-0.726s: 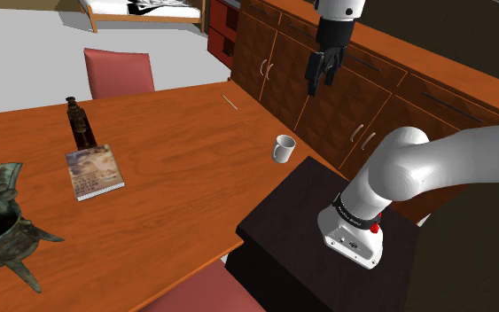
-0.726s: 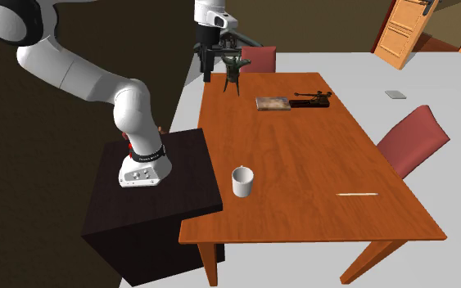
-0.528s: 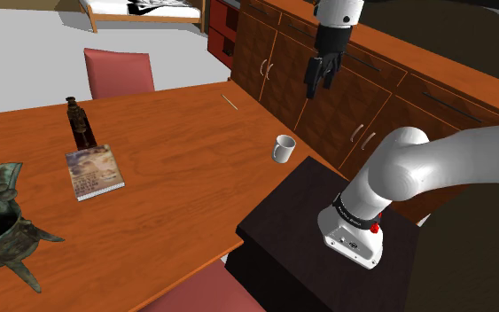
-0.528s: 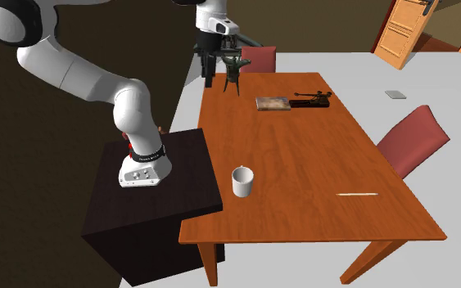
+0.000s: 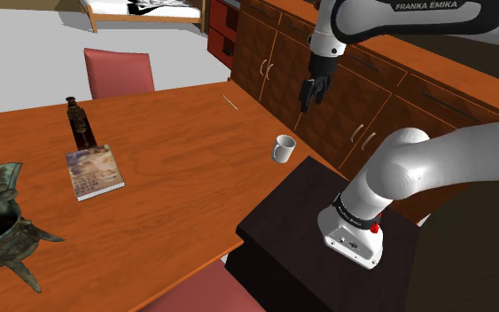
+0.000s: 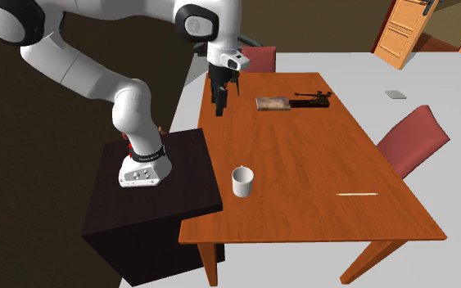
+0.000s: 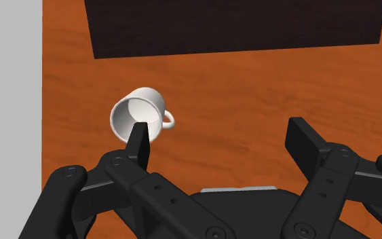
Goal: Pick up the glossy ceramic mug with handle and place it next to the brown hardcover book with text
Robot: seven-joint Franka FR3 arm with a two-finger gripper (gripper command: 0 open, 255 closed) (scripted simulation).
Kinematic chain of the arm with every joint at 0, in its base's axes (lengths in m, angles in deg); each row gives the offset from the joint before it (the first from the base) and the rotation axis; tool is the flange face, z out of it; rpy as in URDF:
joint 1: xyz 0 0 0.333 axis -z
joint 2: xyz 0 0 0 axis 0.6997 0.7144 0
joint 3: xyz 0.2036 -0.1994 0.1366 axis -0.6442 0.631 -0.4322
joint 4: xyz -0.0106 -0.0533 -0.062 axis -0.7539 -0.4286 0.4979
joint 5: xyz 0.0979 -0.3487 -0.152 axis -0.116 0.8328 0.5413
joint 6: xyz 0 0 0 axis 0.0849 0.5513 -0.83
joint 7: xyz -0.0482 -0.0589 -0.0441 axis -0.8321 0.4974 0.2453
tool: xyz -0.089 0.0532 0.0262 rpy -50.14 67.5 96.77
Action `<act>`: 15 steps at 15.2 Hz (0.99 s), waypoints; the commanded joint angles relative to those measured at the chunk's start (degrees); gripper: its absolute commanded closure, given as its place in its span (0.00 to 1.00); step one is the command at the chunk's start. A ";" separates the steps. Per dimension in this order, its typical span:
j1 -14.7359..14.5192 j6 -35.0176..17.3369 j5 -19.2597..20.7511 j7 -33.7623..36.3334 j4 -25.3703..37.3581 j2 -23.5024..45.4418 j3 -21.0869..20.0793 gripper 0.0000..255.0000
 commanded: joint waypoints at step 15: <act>2.81 -36.51 2.19 -16.24 -4.10 29.63 16.84 0.00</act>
